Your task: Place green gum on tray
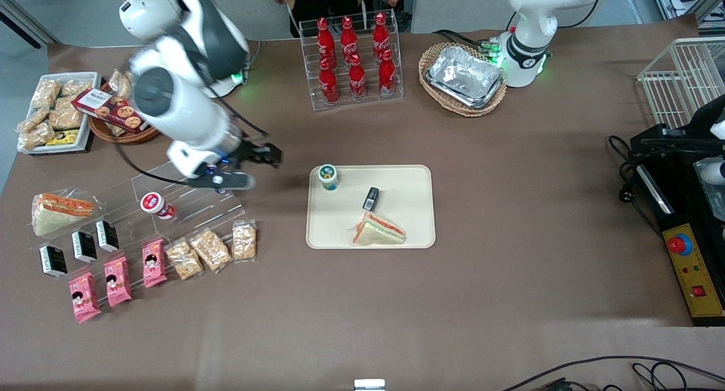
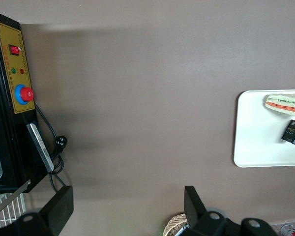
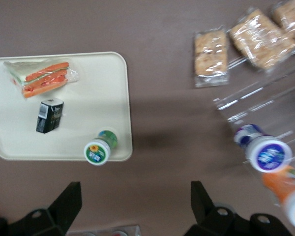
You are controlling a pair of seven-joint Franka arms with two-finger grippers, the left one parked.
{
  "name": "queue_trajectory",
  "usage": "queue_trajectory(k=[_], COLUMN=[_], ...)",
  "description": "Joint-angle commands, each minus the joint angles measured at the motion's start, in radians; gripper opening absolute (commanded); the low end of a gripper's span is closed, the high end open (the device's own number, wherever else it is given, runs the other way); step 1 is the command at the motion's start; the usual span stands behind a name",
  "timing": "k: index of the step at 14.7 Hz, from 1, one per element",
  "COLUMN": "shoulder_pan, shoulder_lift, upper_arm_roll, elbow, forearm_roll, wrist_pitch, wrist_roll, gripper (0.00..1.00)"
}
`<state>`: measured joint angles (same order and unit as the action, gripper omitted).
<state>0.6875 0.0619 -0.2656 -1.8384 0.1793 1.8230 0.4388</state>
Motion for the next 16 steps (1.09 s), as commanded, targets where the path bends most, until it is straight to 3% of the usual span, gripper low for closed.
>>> queue_trajectory(k=[1, 6, 9, 13, 16], shoulder_pan=[-0.112, -0.282, -0.335, -0.408, -0.411], shoulder_lift=[-0.010, -0.036, -0.036, -0.036, -0.033], upper_arm_roll=[0.009, 0.009, 0.008, -0.004, -0.043], elbow=[0.140, 0.240, 0.280, 0.301, 0.338], forearm_roll=[-0.049, -0.087, -0.139, -0.135, -0.133], wrist_pitch=[-0.177, -0.309, -0.338, -0.338, -0.355], wrist_roll=[-0.170, -0.376, -0.420, -0.468, -0.476], gripper=[0.99, 0.99, 1.00, 1.00, 1.00])
